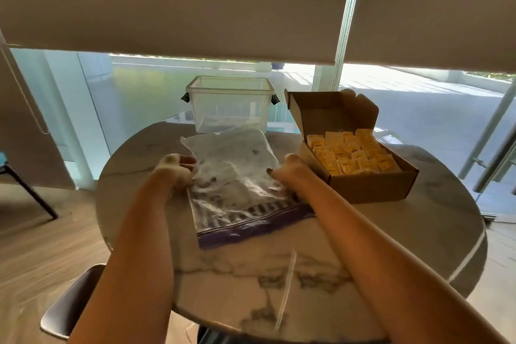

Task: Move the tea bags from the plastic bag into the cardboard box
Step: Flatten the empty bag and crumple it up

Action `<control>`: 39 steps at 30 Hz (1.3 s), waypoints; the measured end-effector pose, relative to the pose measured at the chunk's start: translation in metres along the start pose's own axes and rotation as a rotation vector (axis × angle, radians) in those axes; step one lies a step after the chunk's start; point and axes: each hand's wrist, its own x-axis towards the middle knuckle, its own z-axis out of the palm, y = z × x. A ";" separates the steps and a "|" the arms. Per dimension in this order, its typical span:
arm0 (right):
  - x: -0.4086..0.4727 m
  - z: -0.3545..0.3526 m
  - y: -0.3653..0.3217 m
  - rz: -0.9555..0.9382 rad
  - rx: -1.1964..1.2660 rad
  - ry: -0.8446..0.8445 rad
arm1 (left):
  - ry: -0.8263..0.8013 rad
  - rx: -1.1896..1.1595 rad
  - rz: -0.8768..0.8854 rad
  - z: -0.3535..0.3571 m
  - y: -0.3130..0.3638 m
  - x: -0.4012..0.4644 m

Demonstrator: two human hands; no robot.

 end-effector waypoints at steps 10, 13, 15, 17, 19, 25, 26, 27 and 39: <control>-0.015 -0.005 0.013 -0.033 0.725 -0.098 | -0.017 -0.403 0.260 0.004 -0.002 -0.008; -0.019 -0.007 0.018 -0.149 0.806 -0.135 | 0.144 -0.340 0.300 0.000 -0.004 -0.007; -0.021 -0.009 0.020 -0.209 0.896 -0.119 | 0.224 -0.316 0.400 -0.003 -0.007 -0.004; -0.023 -0.010 0.020 -0.233 0.992 -0.134 | 0.180 -0.444 0.492 -0.004 -0.012 -0.007; -0.027 -0.011 0.020 -0.209 1.006 -0.173 | 0.075 -0.644 0.560 -0.008 -0.015 -0.010; -0.022 -0.012 0.018 -0.278 0.753 0.101 | -0.182 -0.991 0.228 -0.013 -0.006 -0.010; -0.021 -0.013 0.017 -0.304 0.820 0.158 | -0.298 -0.969 0.159 -0.013 -0.006 -0.009; -0.019 -0.014 0.018 -0.325 0.892 0.185 | -0.392 -0.872 0.143 -0.013 -0.007 -0.009; -0.040 -0.013 0.010 -0.523 0.652 -0.209 | -0.120 -0.788 0.258 0.026 0.016 -0.017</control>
